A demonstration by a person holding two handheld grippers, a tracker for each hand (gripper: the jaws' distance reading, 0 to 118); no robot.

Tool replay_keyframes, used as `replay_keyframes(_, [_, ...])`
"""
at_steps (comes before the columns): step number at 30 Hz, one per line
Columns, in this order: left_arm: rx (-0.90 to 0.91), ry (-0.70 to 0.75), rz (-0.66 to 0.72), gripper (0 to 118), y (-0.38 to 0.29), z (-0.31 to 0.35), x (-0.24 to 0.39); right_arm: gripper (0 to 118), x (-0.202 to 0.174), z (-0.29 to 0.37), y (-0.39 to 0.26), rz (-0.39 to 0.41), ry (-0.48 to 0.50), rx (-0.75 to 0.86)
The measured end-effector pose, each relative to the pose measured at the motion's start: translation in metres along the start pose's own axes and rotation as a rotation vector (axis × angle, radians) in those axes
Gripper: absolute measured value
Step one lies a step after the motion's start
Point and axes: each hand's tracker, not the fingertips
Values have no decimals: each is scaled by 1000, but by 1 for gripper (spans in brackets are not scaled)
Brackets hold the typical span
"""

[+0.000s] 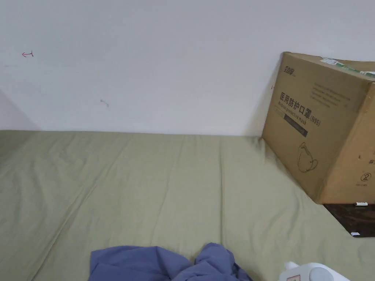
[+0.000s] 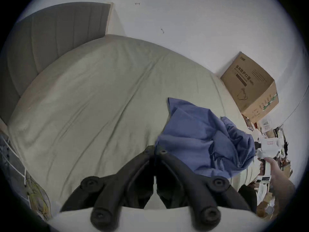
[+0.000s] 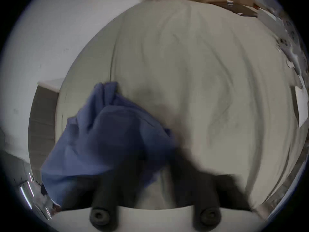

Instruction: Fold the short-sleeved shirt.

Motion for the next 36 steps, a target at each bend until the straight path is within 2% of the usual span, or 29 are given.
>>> replay_keyframes(1, [-1,3,-5,0,0,-4,-4,0,-4,8,-1,24,-20,13])
replay_keyframes(3, [12,-5,-24,0,3,-5,-9,0,-13,32,-2,132,-73,120])
replay_keyframes(4, [33,-17,-26,0,6,-2,-8,0,-14,46,0,155,-71,158])
replay_keyframes(8, [124,-22,-48,0,31,32,-13,0,-4,121,11,114,21,277])
replay_keyframes(13, [241,-52,-82,0,88,87,12,0,-8,215,24,191,29,424])
replay_keyframes(17, [346,-113,-79,0,141,133,30,0,-20,281,44,164,121,512])
replay_keyframes(20, [401,-148,-118,0,174,158,56,0,-47,318,56,200,120,562])
replay_keyframes(24, [488,-122,-184,0,217,178,86,0,-81,354,83,249,95,647])
replay_keyframes(29, [542,-93,-203,0,274,170,101,0,-122,380,128,282,68,720])
replay_keyframes(36, [607,-44,-196,0,345,148,127,0,-175,399,200,236,73,840])
